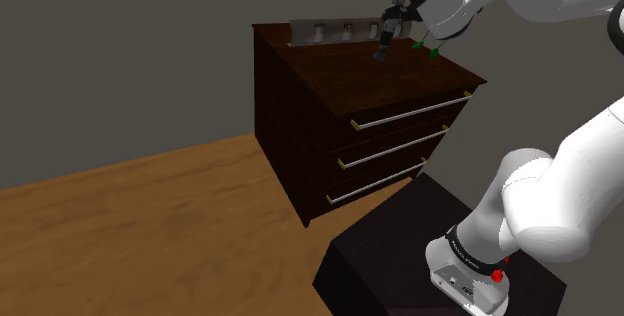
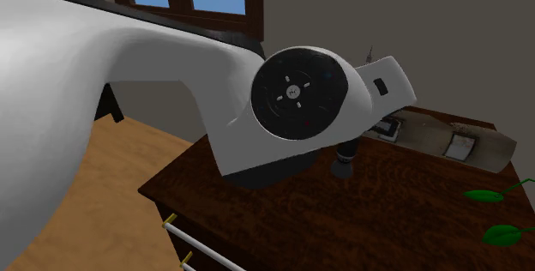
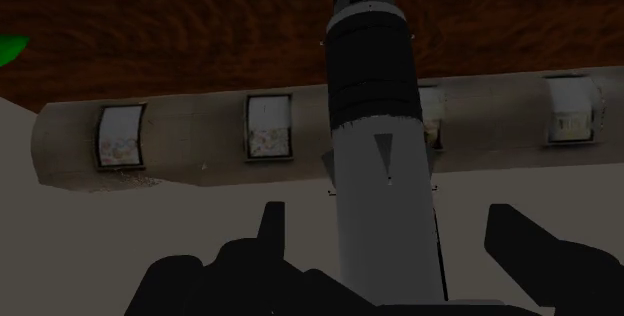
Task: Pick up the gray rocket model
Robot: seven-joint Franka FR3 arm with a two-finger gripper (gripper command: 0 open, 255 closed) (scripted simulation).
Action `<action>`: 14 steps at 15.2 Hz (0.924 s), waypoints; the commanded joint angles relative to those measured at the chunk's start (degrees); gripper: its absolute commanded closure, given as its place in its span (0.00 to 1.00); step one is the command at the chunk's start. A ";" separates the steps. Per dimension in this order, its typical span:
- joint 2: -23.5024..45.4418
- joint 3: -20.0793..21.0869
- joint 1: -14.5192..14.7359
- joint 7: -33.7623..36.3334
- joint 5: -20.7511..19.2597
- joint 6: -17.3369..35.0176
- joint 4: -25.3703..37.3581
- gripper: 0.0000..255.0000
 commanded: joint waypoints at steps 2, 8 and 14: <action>1.12 -3.72 4.56 -7.29 8.19 0.99 0.17 0.00; 0.87 -3.28 4.09 -6.58 7.34 1.04 -0.04 1.00; 0.67 -2.29 2.85 -4.23 4.79 0.72 0.04 1.00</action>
